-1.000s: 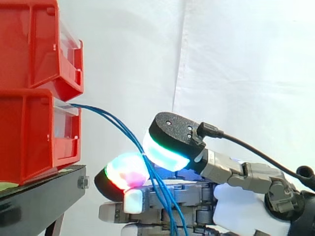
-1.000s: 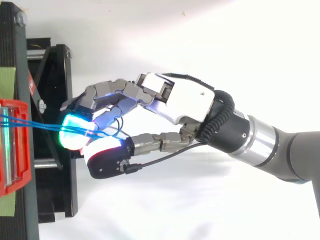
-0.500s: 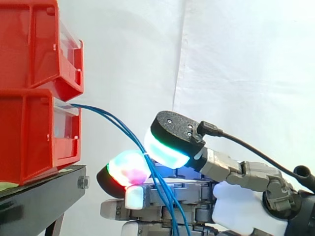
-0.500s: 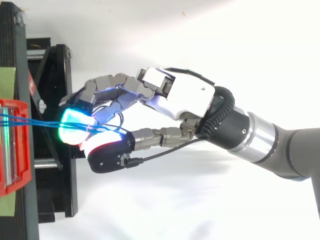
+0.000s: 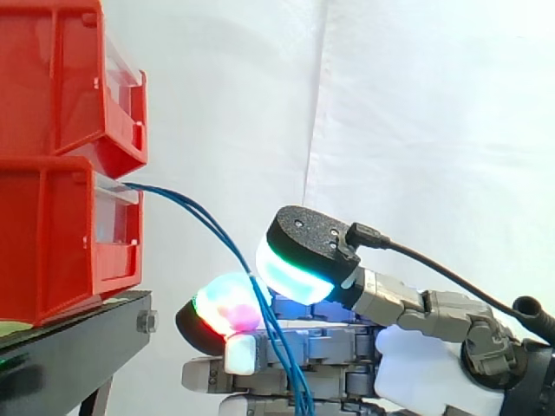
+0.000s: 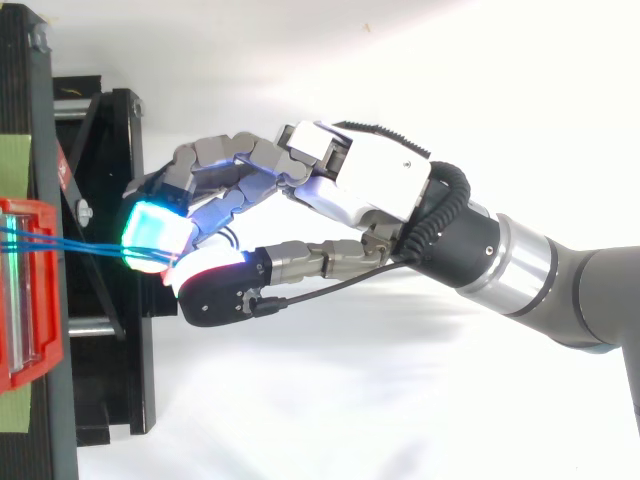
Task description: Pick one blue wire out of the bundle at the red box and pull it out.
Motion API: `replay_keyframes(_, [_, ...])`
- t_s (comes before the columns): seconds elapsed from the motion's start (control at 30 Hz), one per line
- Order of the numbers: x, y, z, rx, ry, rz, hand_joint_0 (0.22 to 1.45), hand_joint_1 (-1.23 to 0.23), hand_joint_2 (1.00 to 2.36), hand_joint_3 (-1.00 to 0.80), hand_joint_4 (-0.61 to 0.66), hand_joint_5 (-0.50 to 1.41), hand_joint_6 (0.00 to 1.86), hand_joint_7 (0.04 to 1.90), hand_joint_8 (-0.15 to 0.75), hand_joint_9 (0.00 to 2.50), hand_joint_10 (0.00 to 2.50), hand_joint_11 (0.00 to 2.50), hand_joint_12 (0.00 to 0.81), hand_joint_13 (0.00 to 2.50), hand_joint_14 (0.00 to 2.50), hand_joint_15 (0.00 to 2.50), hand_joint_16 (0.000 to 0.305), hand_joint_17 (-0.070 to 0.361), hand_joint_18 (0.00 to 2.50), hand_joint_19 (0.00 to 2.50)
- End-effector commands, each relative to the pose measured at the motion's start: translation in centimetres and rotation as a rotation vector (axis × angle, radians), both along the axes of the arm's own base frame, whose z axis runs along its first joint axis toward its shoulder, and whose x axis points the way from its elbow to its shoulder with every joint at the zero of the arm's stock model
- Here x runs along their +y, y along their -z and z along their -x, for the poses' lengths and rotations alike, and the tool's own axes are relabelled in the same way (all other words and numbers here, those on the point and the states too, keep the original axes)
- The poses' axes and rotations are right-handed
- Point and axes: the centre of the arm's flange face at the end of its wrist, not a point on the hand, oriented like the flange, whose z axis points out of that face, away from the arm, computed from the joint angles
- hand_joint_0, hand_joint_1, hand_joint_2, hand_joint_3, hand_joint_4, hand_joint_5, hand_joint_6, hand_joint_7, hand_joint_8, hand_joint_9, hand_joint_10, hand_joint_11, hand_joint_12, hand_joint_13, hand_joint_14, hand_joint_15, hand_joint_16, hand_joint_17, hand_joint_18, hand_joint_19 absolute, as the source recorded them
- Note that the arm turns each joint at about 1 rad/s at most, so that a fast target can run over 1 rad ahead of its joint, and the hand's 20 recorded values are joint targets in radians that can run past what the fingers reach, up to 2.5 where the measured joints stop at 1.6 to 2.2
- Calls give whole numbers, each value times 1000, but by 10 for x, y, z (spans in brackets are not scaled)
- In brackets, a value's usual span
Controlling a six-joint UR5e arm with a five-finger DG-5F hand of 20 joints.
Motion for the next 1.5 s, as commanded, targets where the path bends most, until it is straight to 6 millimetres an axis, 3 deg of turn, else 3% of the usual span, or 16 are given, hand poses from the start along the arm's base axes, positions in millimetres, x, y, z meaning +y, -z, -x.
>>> replay_keyframes(0.0, [0,1,0,-1,0,0,560,-723,1011,-327,191,-145,789,1011,270,854,17,576,371,446,11,305,49,111,405,500])
replay_keyframes(0.7, [0,-3,-2,-22,-1,2,577,-723,1012,-281,178,-147,806,1022,271,863,17,570,368,464,11,309,48,109,415,503])
replay_keyframes(1.47, [2,-7,-3,-45,-6,1,591,-732,1010,-65,178,-146,887,1001,317,936,14,590,415,540,10,296,59,132,527,447])
